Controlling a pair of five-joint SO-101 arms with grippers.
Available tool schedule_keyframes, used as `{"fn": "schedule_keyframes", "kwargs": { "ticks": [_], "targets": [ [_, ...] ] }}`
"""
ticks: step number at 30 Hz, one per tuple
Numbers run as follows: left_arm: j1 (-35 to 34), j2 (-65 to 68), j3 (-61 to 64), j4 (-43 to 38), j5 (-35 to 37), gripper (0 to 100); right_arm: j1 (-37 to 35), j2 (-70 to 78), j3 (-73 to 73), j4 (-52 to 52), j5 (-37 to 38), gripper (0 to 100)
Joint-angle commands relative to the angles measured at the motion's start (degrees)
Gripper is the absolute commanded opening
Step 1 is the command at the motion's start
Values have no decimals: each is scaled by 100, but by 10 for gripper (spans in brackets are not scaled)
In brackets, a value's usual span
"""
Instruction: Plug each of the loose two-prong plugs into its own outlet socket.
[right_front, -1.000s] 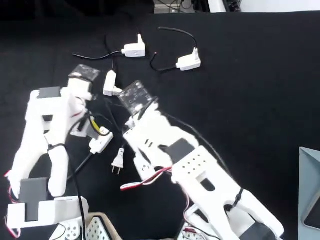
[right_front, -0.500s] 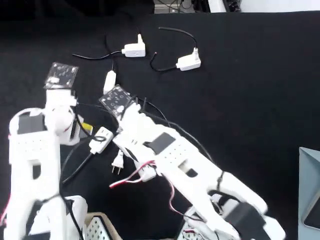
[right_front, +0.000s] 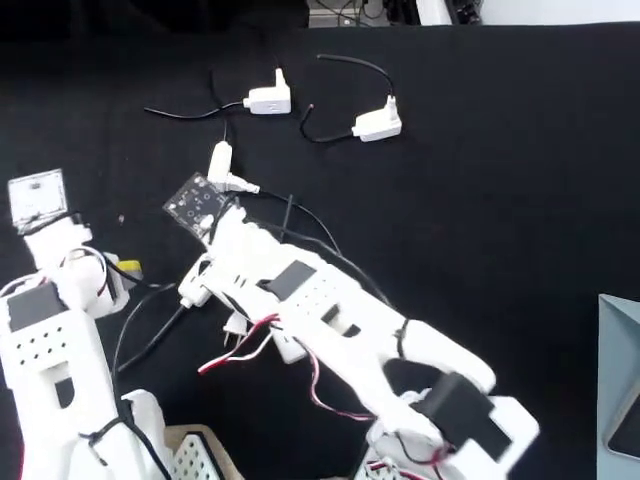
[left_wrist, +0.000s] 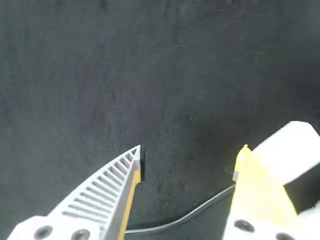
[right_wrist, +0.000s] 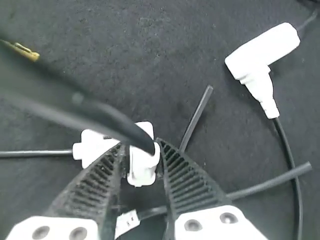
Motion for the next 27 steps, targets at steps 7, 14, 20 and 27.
{"fn": "schedule_keyframes", "kwargs": {
  "ticks": [7,14,20,27],
  "targets": [
    [-136,-114,505,-695,290,295,-62,813,-787,-413,176,11],
    [-136,-114,514,-695,290,295,-62,1209,-945,-431,185,11],
    [-136,-114,514,-695,290,295,-79,1112,-813,-404,185,11],
    [-136,-114,514,-695,290,295,-70,998,-400,-448,185,11]
  ]
}}
